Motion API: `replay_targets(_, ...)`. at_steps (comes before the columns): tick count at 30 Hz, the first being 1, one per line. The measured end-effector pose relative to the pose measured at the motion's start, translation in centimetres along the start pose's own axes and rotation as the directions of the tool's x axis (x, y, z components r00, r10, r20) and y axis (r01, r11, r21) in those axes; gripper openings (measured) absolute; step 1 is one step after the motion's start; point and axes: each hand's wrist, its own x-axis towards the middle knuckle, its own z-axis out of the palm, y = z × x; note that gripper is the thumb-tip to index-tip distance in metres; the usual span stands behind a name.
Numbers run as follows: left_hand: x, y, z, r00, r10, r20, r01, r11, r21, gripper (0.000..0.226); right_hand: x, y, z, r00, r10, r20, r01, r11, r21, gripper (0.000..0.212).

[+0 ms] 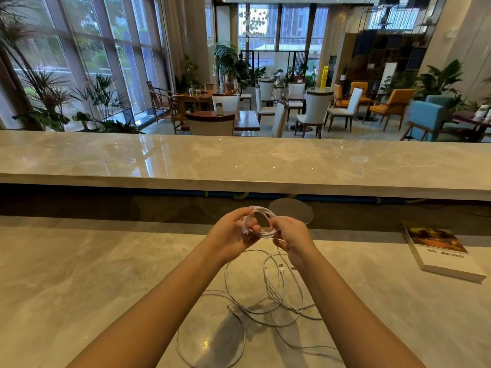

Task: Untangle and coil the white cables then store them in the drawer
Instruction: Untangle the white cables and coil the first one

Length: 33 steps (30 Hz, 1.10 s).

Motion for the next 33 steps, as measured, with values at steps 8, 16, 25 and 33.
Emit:
replay_targets(8,0.4,-0.6,-0.1,0.913,0.388,-0.125,-0.192,0.68,0.708,0.019,-0.3,-0.4,-0.2,0.957,-0.203,0.21,0.251,0.938,-0.24,0.02)
replay_targets(16,0.9,-1.7,-1.4,0.767,0.623,0.157,-0.344,0.191,0.919,0.024,0.1,-0.1,0.4,0.969,-0.236,0.076,0.247,0.939,-0.239,0.031)
replay_targets(25,1.3,-1.4,-1.5,0.732,0.613,-0.296,-0.324,0.696,0.64,0.018,0.0,0.4,0.9,0.989,-0.137,0.063,0.147,0.973,-0.179,0.028)
replay_targets(33,1.2,-1.1,-2.0,0.82,0.366,-0.44,-0.261,0.923,0.283,0.016,-0.2,1.2,1.5,0.987,-0.136,0.082,0.148,0.977,-0.157,0.02)
